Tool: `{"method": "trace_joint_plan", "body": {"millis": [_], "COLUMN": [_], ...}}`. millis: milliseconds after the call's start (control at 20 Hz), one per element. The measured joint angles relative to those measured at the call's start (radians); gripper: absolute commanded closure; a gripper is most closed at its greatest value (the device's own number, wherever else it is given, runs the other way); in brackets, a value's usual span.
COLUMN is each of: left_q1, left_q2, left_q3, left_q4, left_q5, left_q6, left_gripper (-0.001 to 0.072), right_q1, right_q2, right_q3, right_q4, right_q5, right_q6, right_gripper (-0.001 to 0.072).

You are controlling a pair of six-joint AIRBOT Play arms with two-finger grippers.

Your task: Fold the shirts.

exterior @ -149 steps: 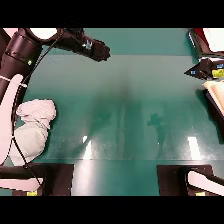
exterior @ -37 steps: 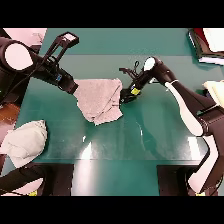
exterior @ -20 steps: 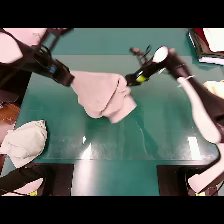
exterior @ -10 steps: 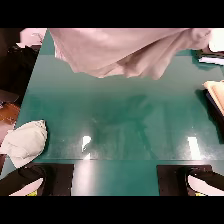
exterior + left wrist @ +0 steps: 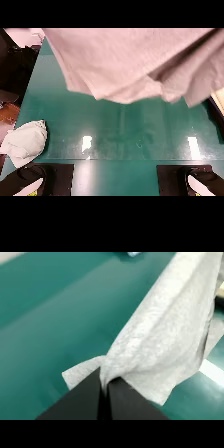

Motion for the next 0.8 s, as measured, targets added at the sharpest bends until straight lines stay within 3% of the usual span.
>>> {"method": "trace_joint_plan", "body": {"millis": [200, 400, 550, 800], "left_q1": [0.0, 0.0, 0.002, 0.06], "left_q2": [-0.001, -0.027, -0.101, -0.271], "left_q3": [-0.237, -0.561, -0.721, -0.798], "left_q4": [-0.01, 0.043, 0.128, 0.201], "left_q5": [-0.063, 0.0, 0.151, 0.441], "left_q6": [-0.006, -0.006, -0.006, -0.045], "left_gripper": [0.0685, 0.0685, 0.0685, 0.0683], "right_q1": [0.0, 0.005, 0.004, 0.002], "right_q2": [-0.079, -0.208, -0.32, -0.502], "right_q3": [-0.088, -0.299, -0.433, -0.494], "right_q4": [0.017, 0.074, 0.091, 0.102], "right_q5": [0.181, 0.286, 0.197, -0.064], "right_q6": [0.03, 0.039, 0.039, 0.037], "right_gripper": [0.0703, 0.0703, 0.0702, 0.0681]}}
